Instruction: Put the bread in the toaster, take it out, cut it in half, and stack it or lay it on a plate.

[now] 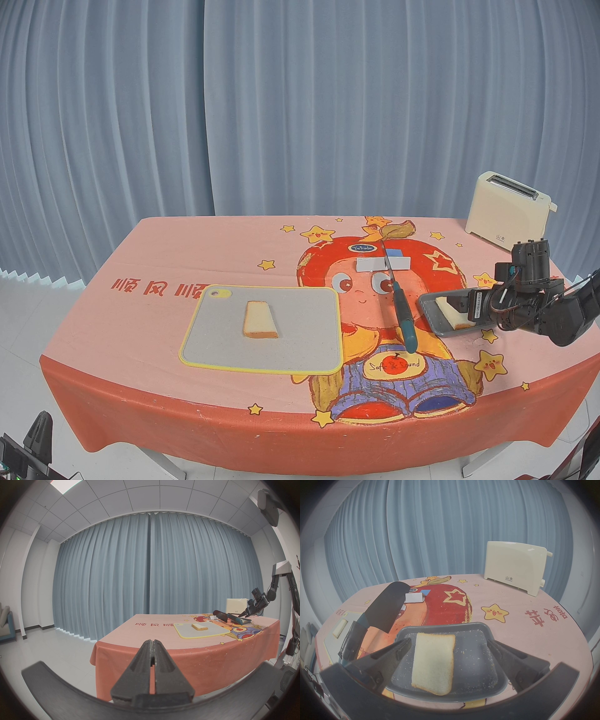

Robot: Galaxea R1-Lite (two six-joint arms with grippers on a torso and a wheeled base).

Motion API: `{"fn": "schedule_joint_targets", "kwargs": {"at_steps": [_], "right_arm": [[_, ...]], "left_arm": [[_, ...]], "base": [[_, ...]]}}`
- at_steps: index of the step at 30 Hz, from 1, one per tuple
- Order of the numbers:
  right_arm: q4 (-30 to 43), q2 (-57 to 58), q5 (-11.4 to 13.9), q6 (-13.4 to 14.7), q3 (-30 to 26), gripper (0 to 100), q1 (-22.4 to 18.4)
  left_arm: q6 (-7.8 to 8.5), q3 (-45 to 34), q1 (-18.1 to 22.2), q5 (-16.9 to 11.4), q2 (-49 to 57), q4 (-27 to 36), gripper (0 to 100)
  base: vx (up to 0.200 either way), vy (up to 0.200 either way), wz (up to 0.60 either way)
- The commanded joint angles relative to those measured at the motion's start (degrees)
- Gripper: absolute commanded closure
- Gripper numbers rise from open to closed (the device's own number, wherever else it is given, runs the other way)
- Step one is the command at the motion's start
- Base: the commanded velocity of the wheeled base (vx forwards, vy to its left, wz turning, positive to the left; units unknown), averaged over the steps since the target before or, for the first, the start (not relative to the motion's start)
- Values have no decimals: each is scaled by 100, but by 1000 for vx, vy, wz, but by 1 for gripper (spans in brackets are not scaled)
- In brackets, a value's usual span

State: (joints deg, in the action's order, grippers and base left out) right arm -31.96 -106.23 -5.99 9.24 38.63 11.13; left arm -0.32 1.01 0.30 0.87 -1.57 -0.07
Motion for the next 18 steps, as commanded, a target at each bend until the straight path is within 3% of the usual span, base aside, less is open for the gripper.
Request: {"fn": "schedule_joint_targets", "kwargs": {"at_steps": [1,10,18], "right_arm": [[-3,32,1,-1,-5,0,3],[6,472,-17,-10,-75,0,135],[94,1306,-131,-1,-295,0,574]], "left_arm": [[-3,-101,5,1,-10,-1,100],[-3,-101,5,1,-10,-1,100],[-3,-101,5,1,-10,-1,100]], "base": [[0,0,0],[0,0,0],[0,0,0]]}}
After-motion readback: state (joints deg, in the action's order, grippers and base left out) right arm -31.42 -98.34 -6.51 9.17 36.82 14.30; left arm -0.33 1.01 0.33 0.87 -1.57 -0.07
